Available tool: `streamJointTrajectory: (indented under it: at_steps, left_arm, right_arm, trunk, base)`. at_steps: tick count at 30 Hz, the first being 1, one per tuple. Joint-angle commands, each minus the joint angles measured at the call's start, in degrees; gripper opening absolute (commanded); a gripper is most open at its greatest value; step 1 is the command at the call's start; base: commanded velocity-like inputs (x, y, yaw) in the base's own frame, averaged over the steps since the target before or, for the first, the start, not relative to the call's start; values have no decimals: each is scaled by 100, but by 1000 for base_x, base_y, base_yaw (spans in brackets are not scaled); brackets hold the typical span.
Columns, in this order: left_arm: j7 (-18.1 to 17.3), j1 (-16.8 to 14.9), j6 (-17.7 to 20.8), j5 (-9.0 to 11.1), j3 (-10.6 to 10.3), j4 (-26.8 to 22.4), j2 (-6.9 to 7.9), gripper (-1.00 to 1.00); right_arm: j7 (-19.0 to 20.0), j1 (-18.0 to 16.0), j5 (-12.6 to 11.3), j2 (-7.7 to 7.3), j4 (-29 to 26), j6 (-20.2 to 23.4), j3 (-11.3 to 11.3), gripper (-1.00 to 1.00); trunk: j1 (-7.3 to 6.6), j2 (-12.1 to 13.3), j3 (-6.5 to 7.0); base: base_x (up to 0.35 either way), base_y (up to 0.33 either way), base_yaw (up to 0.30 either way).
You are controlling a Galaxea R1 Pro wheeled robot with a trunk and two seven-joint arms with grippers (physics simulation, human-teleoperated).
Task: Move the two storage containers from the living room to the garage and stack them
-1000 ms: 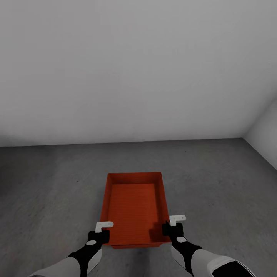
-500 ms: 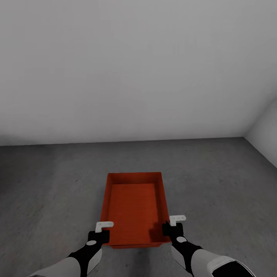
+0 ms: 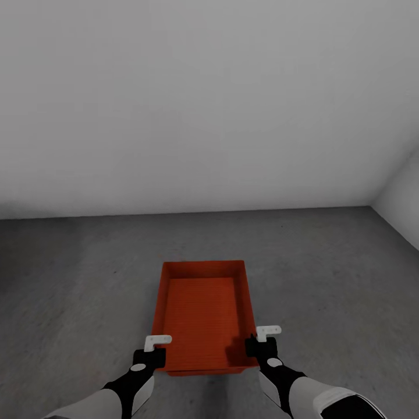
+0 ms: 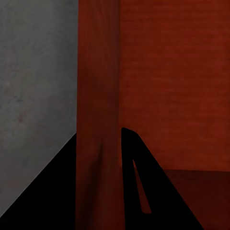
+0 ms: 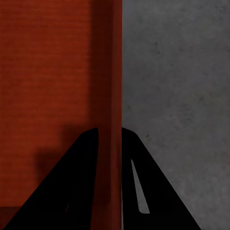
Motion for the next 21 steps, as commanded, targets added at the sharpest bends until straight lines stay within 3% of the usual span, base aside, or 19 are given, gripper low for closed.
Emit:
streamJointTrajectory:
  at_steps: [1, 15, 21]
  left_arm:
    - [54, -4, -23, 14, 45, -6, -2, -100]
    - [54, -4, -23, 15, 45, -6, -4, -100]
    - [54, -4, -23, 15, 45, -6, -5, -100]
  right_arm:
    - [-27, -4, -77, 82, 11, -20, -234, -100]
    - [-27, -5, -77, 82, 11, -20, -232, -100]
    - [-27, -2, -77, 82, 11, -20, -234, -100]
  trunk:
    - [22, -44, -22]
    - [330, -606, -273]
    - [330, -606, -273]
  base:
    - [0, 0, 0]
    - [0, 0, 0]
    - [0, 0, 0]
